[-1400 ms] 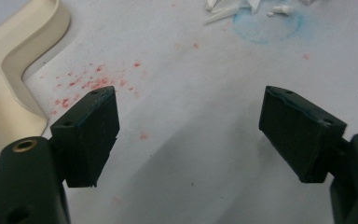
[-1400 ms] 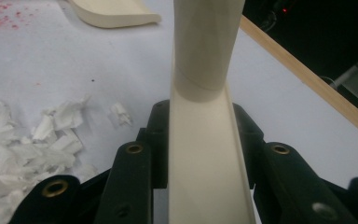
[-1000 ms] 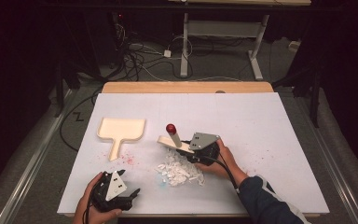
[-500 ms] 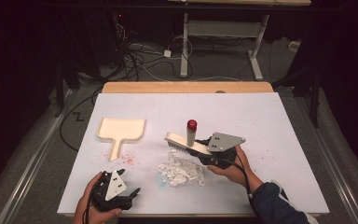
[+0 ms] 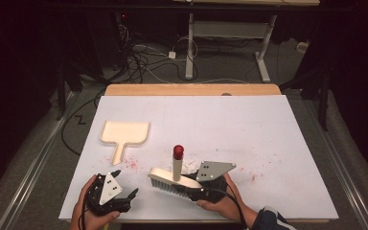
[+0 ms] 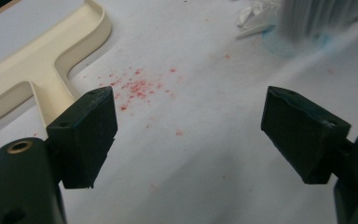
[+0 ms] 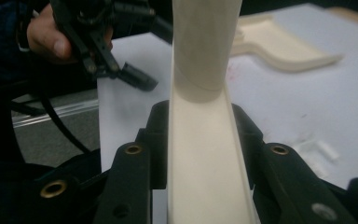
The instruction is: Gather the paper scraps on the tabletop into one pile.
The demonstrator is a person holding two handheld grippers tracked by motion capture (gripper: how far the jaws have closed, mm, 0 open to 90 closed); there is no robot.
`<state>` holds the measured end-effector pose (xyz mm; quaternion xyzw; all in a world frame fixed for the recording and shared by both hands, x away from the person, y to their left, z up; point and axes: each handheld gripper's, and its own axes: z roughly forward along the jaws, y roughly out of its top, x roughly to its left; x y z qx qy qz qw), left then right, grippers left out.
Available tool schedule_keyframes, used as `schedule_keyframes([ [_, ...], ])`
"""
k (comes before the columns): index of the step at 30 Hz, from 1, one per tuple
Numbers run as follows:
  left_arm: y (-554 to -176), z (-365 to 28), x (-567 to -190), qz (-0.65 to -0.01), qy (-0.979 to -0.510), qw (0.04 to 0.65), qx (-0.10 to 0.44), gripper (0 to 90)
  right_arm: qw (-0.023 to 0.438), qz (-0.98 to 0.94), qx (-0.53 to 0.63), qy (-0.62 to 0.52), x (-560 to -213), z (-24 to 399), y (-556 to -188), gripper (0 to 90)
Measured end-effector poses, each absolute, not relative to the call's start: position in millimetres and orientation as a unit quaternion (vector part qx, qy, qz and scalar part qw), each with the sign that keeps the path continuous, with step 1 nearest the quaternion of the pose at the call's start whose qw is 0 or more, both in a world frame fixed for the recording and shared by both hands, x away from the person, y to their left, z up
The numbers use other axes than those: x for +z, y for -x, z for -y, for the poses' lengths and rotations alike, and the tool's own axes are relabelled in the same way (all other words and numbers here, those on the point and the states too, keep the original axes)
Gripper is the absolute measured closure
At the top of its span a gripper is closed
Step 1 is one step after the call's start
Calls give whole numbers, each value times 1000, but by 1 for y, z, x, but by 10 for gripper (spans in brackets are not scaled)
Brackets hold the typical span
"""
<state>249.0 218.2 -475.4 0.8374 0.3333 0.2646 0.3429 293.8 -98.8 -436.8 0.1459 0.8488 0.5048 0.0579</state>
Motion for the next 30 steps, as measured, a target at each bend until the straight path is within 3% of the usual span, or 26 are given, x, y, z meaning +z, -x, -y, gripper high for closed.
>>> schedule_keyframes([
  [5,-251,-220,-477,-346,-832,348,257,176,57,-854,492,-159,-450,94,-297,679],
  [18,-252,-207,-481,-316,-851,339,247,177,126,-847,474,-205,-443,113,-321,679],
  [30,-251,-208,-482,-315,-854,333,245,177,132,-835,501,-185,-405,142,-305,678],
])
